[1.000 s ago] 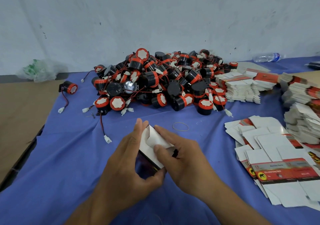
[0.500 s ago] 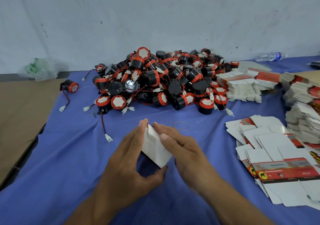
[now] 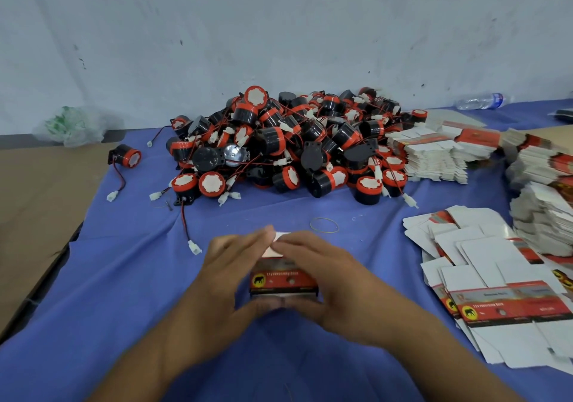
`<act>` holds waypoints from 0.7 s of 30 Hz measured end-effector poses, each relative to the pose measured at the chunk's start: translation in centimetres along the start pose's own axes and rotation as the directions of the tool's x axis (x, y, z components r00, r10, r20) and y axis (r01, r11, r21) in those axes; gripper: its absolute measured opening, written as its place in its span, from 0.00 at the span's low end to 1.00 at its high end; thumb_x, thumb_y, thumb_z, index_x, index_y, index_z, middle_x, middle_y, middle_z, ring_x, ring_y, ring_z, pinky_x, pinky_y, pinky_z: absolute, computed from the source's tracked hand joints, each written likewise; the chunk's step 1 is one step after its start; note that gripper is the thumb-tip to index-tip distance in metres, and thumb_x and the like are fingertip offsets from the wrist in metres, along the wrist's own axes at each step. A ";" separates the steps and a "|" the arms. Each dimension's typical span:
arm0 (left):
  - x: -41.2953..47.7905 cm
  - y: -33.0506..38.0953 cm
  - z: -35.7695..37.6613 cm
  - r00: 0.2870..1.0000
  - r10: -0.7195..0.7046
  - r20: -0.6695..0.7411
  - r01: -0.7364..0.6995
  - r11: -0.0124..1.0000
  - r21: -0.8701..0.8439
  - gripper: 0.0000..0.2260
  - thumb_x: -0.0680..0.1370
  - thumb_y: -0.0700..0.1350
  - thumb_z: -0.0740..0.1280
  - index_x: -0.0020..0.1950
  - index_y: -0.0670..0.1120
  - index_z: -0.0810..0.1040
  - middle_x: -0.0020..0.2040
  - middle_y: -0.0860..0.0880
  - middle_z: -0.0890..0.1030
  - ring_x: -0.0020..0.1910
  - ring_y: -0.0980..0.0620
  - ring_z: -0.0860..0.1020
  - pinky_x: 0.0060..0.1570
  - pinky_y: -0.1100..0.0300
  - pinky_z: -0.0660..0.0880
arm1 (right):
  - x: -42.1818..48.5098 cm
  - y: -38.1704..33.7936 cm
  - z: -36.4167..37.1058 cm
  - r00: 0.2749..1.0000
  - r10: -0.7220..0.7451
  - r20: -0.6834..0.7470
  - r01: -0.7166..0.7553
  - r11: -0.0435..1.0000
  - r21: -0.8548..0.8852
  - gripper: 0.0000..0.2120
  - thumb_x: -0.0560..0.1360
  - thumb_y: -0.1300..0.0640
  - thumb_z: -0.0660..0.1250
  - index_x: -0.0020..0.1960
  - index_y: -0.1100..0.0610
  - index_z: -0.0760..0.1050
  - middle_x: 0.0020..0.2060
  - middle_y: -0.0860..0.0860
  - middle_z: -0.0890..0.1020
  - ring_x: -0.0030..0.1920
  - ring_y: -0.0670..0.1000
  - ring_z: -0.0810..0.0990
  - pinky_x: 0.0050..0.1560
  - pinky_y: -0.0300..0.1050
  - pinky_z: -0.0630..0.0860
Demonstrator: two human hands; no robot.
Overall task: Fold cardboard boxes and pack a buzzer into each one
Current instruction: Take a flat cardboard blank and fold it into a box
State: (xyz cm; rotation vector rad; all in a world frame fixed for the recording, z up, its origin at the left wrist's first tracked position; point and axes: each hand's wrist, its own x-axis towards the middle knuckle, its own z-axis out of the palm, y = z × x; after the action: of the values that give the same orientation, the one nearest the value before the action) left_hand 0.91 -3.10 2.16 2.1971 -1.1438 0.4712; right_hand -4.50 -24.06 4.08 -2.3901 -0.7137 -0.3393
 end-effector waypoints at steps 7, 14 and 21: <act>0.2 -1.2 0.0 0.990 0.140 0.012 -0.138 0.949 0.283 0.24 0.76 0.60 0.65 0.55 0.40 0.80 0.53 0.45 0.80 0.60 0.47 0.74 0.65 0.57 0.67 | -0.1 1.0 0.2 0.999 0.012 -0.039 -0.032 0.832 -0.554 0.23 0.74 0.37 0.67 0.56 0.56 0.76 0.56 0.50 0.78 0.66 0.56 0.74 0.74 0.55 0.60; 0.4 -0.3 0.0 0.998 0.056 -0.011 -0.046 0.904 0.426 0.25 0.75 0.60 0.64 0.55 0.39 0.80 0.47 0.45 0.80 0.43 0.44 0.78 0.43 0.50 0.78 | 0.7 0.4 0.7 0.981 0.153 -0.123 -0.195 0.829 -0.525 0.23 0.70 0.39 0.74 0.52 0.56 0.76 0.47 0.50 0.78 0.47 0.54 0.76 0.53 0.49 0.74; -0.6 1.2 1.3 0.928 -0.370 -0.045 0.359 0.919 -0.162 0.19 0.71 0.56 0.75 0.58 0.54 0.75 0.50 0.58 0.77 0.43 0.58 0.77 0.44 0.71 0.71 | 0.5 0.6 1.9 0.903 0.412 -0.120 -0.427 0.890 -0.162 0.19 0.74 0.51 0.72 0.57 0.50 0.64 0.54 0.46 0.69 0.50 0.52 0.75 0.50 0.48 0.75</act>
State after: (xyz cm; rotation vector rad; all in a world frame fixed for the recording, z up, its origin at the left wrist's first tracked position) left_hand -0.38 -4.14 1.26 2.1725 -0.6811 0.2915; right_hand -3.66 -23.02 2.48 -2.6061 -0.1154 -0.3270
